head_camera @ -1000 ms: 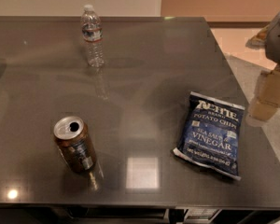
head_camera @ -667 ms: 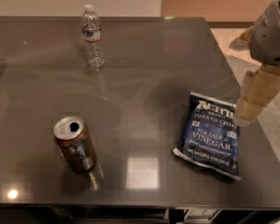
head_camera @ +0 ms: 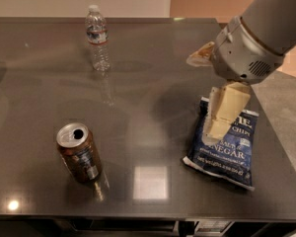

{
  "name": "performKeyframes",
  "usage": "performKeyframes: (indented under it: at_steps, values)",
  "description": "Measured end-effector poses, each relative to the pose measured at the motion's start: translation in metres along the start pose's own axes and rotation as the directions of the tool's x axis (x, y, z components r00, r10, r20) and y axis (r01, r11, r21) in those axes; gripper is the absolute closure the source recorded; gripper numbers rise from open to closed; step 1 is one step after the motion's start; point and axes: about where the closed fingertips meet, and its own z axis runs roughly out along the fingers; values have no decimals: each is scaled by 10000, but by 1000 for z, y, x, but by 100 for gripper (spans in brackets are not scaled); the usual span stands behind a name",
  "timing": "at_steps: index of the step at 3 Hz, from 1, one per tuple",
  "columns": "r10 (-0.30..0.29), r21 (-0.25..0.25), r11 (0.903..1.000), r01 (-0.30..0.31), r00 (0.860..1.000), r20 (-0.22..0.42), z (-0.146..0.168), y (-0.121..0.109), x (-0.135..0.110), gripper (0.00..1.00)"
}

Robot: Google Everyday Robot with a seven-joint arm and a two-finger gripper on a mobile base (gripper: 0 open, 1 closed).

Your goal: Knock orange can over

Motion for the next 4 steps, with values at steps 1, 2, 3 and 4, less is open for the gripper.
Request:
performKeyframes:
  at_steps: [1,2,3,4]
  values:
    - [-753,-527,9953,813,9914,1070,29,13,-45,0]
    - [-1165,-879,9868,1357,9738,1952,58,23,-84,0]
    - [-1227,-1147,9807,1582,9554,2685,88,29,-115,0]
    - [-1146,-1241,9786,1644,9351,3355,111,38,-138,0]
